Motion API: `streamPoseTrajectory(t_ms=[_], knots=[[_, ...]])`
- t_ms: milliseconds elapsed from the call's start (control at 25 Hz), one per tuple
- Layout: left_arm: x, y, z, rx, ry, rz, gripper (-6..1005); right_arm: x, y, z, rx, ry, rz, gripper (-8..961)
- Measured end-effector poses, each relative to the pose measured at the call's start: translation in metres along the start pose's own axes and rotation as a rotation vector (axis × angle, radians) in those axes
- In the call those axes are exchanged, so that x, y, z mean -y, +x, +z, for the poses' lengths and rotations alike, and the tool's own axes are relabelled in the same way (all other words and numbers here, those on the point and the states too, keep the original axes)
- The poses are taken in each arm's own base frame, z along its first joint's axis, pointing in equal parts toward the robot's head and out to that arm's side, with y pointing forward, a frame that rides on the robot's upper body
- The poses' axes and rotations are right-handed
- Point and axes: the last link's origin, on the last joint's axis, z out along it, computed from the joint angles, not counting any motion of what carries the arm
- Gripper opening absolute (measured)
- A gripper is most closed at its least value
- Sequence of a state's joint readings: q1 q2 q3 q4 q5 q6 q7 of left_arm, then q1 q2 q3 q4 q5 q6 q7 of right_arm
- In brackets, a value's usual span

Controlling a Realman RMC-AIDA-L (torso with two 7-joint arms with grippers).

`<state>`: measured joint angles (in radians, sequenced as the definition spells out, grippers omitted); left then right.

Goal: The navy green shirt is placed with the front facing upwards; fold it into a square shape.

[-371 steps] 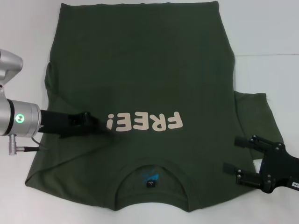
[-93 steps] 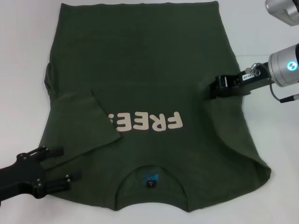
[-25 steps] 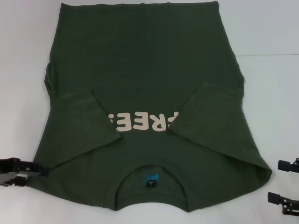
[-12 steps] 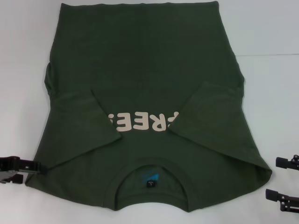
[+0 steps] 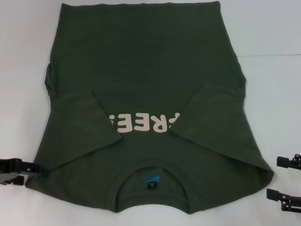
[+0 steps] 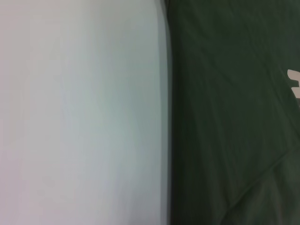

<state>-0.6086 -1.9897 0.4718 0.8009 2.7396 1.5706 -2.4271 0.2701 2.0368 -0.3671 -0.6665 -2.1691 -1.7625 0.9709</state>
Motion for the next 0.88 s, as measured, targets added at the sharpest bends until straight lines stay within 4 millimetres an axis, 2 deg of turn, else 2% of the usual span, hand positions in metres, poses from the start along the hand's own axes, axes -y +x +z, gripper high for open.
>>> streamPoseTrajectory(t_ms=[320, 880], knots=[[-0.001, -0.001, 0.001, 0.003, -0.006, -0.003, 919, 0.0, 0.0, 0.0, 0.001, 0.0, 0.005, 905], [-0.019, 0.003, 0.016, 0.03, -0.089, -0.027, 919, 0.001, 0.001, 0.001, -0.005, 0.004, 0.011, 903]])
